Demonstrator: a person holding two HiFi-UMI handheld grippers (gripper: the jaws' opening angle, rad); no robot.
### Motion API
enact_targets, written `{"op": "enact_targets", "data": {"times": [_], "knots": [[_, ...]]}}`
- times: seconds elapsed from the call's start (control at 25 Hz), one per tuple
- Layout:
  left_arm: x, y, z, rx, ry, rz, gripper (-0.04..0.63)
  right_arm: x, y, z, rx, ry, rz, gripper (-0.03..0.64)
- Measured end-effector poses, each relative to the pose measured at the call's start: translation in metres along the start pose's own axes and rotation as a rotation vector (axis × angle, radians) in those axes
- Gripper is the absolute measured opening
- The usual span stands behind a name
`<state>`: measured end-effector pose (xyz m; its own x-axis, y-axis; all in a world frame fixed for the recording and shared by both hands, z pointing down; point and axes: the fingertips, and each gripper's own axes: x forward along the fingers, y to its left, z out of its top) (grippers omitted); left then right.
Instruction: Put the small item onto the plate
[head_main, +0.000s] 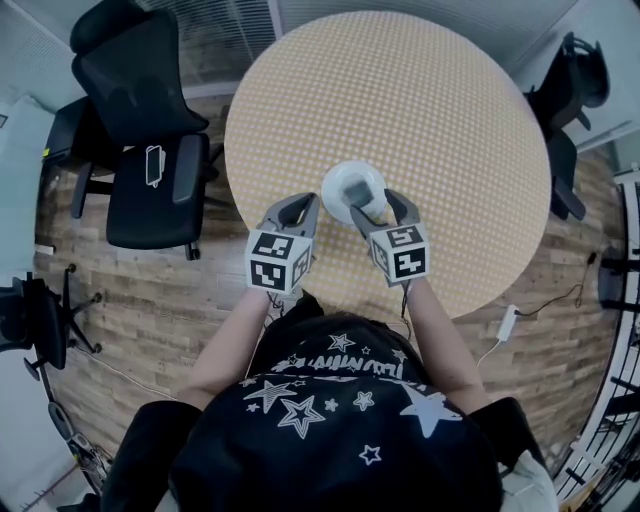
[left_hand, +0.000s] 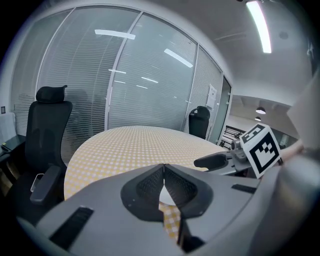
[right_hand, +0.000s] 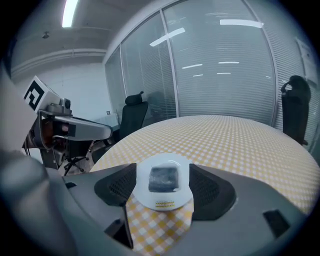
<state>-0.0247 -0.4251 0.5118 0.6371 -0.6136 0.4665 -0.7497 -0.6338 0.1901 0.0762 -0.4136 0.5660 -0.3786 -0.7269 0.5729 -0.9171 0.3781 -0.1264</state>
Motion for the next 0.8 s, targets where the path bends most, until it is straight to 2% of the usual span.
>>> {"op": "enact_targets", "data": {"times": [0.36,0.8], "knots": [[-0.024,-0.056,0.005,0.002,-0.05,0.03,0.009,-0.073,-0.013,0.01,-0.038,-0.126,-0.007,0.311],[-0.066,-0.132,-0.002,0.009,-0.112,0.086,0.009,-0.156,0.004,0.002,-0.065,-0.238,0.115,0.31]]}}
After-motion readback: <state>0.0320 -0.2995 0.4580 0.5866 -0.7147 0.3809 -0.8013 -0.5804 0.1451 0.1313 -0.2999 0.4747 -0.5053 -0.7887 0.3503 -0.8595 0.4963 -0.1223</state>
